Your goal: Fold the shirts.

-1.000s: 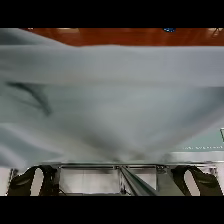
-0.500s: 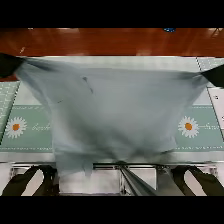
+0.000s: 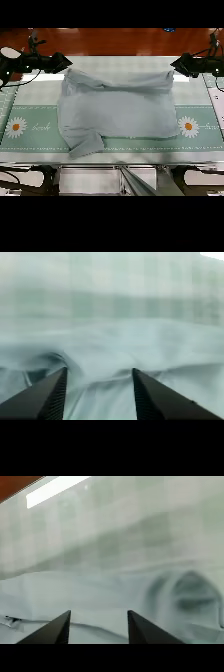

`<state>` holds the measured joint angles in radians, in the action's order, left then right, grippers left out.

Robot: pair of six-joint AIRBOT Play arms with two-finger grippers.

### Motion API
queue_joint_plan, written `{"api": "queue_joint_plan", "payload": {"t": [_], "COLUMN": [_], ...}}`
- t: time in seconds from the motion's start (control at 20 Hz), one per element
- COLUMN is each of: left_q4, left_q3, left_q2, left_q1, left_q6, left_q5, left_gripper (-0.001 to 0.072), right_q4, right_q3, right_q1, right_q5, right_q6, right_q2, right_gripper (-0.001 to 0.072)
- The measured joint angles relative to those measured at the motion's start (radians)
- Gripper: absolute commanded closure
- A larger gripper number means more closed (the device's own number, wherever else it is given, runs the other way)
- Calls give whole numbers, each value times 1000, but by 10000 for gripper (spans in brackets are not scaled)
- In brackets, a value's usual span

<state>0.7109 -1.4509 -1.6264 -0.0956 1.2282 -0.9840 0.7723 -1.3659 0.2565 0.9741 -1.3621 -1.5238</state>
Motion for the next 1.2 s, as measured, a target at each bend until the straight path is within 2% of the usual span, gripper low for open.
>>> {"api": "queue_joint_plan", "payload": {"t": [0.2,0.4,0.6,0.8,1.0,1.2], "left_q4": [85,150,171,178,163,144], "left_q3": [-128,-57,282,646,856,945], "left_q2": [-68,29,235,392,444,436], "left_q1": [-82,-224,-366,-497,-546,-497], "left_q6": [66,97,83,51,25,17], "left_q5": [-251,-428,-408,-348,-315,-273], "left_gripper": [197,197,198,197,197,198], "right_q4": [-42,121,196,95,0,-37], "right_q3": [-23,48,370,664,768,795], "right_q1": [81,229,380,477,505,512], "right_q5": [93,257,229,177,177,187], "right_q6": [-11,-19,-16,69,122,150], "right_q2": [-18,90,300,458,512,526], "right_gripper": [299,304,304,304,304,304]}}
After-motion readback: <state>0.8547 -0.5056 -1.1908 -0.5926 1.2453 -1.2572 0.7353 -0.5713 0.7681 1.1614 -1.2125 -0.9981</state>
